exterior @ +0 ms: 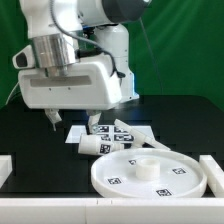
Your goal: Assemble round table
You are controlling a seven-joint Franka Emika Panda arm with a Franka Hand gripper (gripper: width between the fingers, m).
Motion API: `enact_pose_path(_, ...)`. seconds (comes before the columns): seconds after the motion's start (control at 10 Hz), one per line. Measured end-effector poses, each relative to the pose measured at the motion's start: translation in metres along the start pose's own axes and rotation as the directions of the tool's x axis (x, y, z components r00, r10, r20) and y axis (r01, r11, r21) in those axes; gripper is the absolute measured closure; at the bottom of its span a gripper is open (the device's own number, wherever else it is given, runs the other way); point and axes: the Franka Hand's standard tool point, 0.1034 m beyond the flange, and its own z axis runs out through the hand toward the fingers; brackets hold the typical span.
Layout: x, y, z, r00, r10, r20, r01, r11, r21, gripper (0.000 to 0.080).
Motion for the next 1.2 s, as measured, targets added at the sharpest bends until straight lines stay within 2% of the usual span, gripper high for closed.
enact_pose_path(0.2,-0.011,0.006,0.007,0.977,0.210,0.045,-0.212,0.977,0.033,0.0150)
enact_pose_path(0.3,-0.012,0.002,0.006,0.961,0.273,0.043,-0.274,0.961,0.033,0.0150)
enact_pose_path(0.5,-0.013,0.003,0.007,0.951,0.304,0.052,-0.306,0.952,0.030,0.0150)
enact_pose_path(0.6,-0.015,0.008,0.008,0.948,0.305,0.086,-0.308,0.951,0.025,0.0150)
enact_pose_path(0.8,-0.026,0.038,0.007,0.906,0.360,0.223,-0.374,0.927,0.022,0.0150)
enact_pose_path(0.9,-0.036,0.054,0.007,0.864,0.385,0.325,-0.411,0.912,0.012,0.0150)
enact_pose_path(1.0,-0.036,0.062,0.007,0.824,0.399,0.403,-0.435,0.900,-0.003,0.0150)
enact_pose_path(1.1,-0.024,0.057,0.012,0.828,0.391,0.402,-0.427,0.904,-0.001,0.0150)
enact_pose_path(1.2,-0.032,0.055,0.012,0.802,0.358,0.479,-0.405,0.914,-0.005,0.0150)
